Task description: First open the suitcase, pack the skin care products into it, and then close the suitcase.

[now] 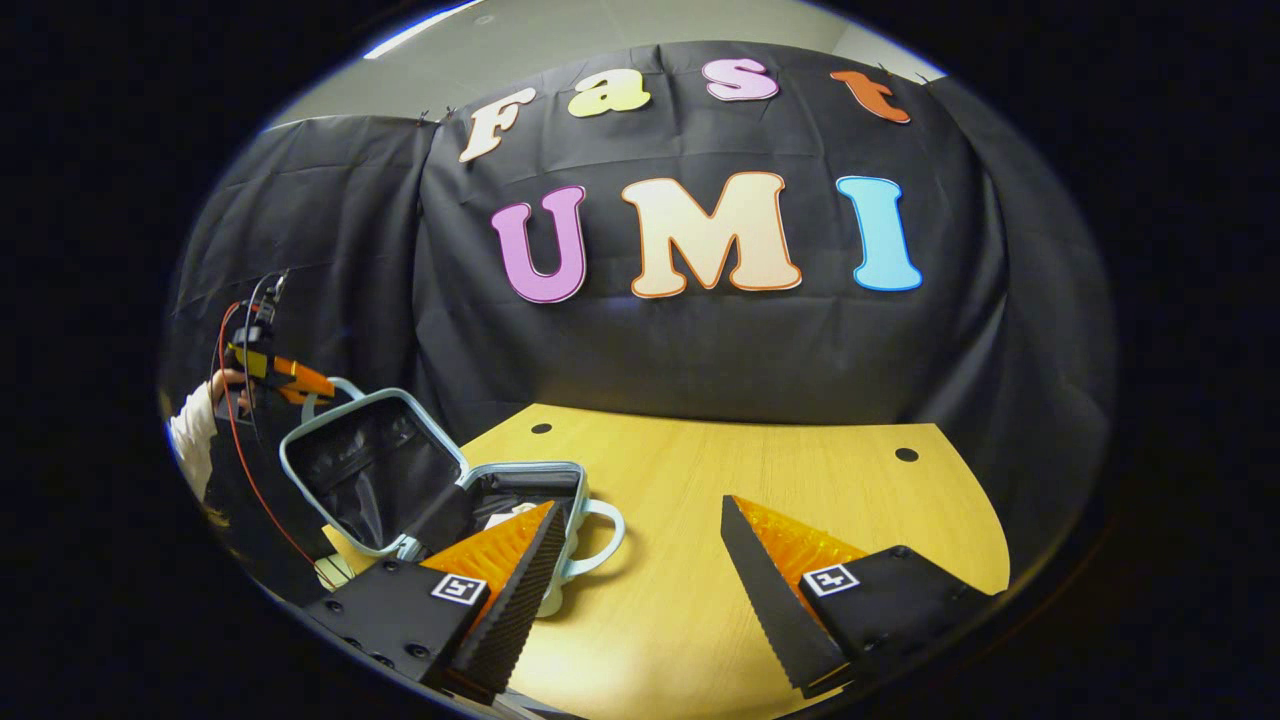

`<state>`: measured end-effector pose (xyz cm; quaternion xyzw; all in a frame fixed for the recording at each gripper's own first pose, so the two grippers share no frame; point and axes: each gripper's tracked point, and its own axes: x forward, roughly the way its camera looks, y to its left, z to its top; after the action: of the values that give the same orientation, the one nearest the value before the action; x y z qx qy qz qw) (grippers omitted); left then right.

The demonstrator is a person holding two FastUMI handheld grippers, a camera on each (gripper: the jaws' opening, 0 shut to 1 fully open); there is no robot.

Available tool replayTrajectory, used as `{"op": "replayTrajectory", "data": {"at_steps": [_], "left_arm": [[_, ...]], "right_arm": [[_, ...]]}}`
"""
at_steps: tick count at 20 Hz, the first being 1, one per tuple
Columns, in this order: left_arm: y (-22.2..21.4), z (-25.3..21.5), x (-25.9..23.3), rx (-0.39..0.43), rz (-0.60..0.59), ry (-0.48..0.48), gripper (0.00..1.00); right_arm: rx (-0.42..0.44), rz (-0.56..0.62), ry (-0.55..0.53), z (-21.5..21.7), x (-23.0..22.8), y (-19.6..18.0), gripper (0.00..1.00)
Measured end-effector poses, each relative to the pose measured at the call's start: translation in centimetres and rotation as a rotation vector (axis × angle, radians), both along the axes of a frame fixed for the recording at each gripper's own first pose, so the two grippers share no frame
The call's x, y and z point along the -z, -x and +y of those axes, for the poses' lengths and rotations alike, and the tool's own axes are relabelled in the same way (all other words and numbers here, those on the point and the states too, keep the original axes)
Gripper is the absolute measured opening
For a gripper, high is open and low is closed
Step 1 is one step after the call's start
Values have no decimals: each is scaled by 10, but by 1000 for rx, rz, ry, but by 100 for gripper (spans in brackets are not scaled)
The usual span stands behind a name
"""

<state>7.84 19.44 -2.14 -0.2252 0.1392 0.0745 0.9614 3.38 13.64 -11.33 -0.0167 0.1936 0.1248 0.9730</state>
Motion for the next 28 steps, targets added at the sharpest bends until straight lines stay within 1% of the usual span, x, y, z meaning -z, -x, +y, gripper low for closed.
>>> {"op": "replayTrajectory", "data": {"at_steps": [3,5,7,9,11,12,14,16,20,22,24,25,28], "left_arm": [[-21,-64,-19,65,-24,-27,1],[-41,-111,-23,114,-30,-62,1],[-58,-147,-19,140,-29,-85,1],[-73,-176,-13,158,-28,-70,1],[-84,-205,-4,179,-25,-41,1],[-91,-218,5,189,-19,-43,1],[-102,-241,22,208,2,-56,1],[-112,-265,42,227,30,-49,1],[-134,-305,88,241,84,-56,1],[-135,-321,106,248,117,-64,1],[-139,-331,129,240,148,-83,0],[-145,-336,140,230,159,-93,1],[-154,-346,173,215,204,-141,1]], "right_arm": [[-10,-9,-10,-19,-3,5,99],[-13,-4,-28,-35,-3,10,98],[-10,1,-55,-52,-6,12,98],[-6,-4,-68,-71,-9,12,99],[0,-10,-62,-88,-11,10,98],[5,-12,-53,-97,-11,11,98],[12,-13,-40,-113,-11,13,98],[18,-6,-43,-123,-10,16,99],[40,5,-30,-144,-6,23,99],[54,6,-22,-154,-7,26,98],[71,8,-24,-161,-7,28,98],[79,8,-26,-164,-7,28,98],[95,-9,-38,-165,-12,27,98]]}}
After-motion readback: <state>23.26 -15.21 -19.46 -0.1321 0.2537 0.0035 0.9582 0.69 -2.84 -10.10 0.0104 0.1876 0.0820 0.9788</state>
